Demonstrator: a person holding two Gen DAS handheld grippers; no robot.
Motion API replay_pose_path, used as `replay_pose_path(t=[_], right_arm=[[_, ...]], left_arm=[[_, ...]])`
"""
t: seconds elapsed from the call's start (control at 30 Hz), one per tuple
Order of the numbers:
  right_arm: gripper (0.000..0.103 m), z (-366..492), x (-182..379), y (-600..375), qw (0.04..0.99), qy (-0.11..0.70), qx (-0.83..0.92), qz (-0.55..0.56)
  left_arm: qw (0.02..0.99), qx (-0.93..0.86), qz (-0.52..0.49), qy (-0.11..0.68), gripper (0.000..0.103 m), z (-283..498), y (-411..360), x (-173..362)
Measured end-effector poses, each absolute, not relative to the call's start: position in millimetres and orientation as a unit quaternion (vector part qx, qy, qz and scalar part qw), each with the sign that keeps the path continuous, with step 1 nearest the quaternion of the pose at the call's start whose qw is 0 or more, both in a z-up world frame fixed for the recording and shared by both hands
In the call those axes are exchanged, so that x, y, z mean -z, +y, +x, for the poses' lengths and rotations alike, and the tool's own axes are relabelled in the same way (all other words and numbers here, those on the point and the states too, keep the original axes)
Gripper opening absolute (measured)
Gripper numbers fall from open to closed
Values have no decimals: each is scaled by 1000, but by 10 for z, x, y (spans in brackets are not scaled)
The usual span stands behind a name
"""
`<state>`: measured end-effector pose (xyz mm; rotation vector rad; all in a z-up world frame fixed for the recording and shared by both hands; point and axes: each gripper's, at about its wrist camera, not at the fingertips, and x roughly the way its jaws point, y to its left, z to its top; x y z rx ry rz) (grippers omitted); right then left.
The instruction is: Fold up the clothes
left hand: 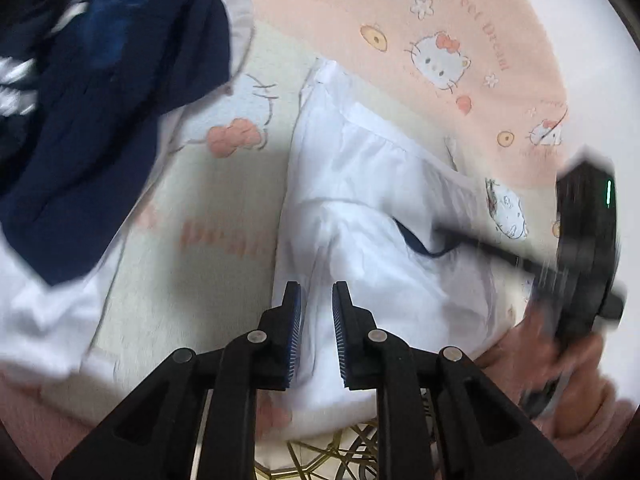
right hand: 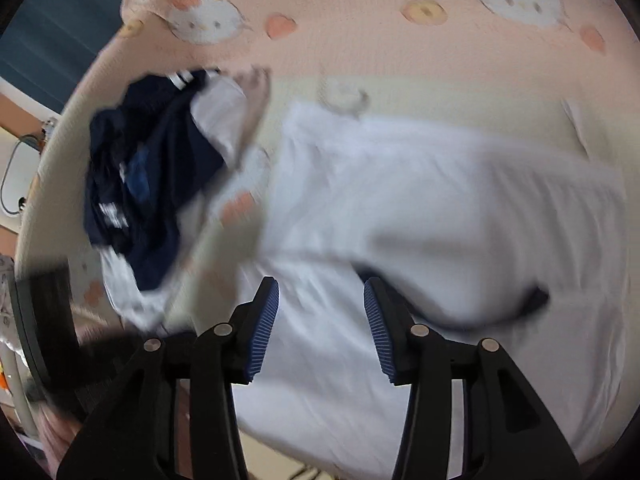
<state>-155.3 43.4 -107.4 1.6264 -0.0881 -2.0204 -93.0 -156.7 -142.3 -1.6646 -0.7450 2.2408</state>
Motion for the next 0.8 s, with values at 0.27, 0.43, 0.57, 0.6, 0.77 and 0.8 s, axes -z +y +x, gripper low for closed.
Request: replay_pose_path(t=[0.27,0.43,0.57,0.6,0.77,0.8], right_arm=[[46,-1191,1519,301,300,-47,712,633],[47,-1311,1510,11,299,-14,732,612],[47,-1370,1602,-226,323,12,716,618],[48,-1338,1610,-291,330,32,717,613],[48,-1207,1576,-372,361,57,716,595],[48,-1206,1563,-348,362,52,714,597]], left_arm=[[158,-692,-602,-365,31,-1268,-1635,1955],[172,-697,-577,-389,35,-1175,-1669,1853],[158,-721,-584,-338,30,-1198,-1601,1807],[151,-727,-587,-323,23,-1205,-1589,1804],[96,-766,-580,-262,13,-1217,-1697,1697],[77,-772,-573,-265,13,-1206,-1785,1664]])
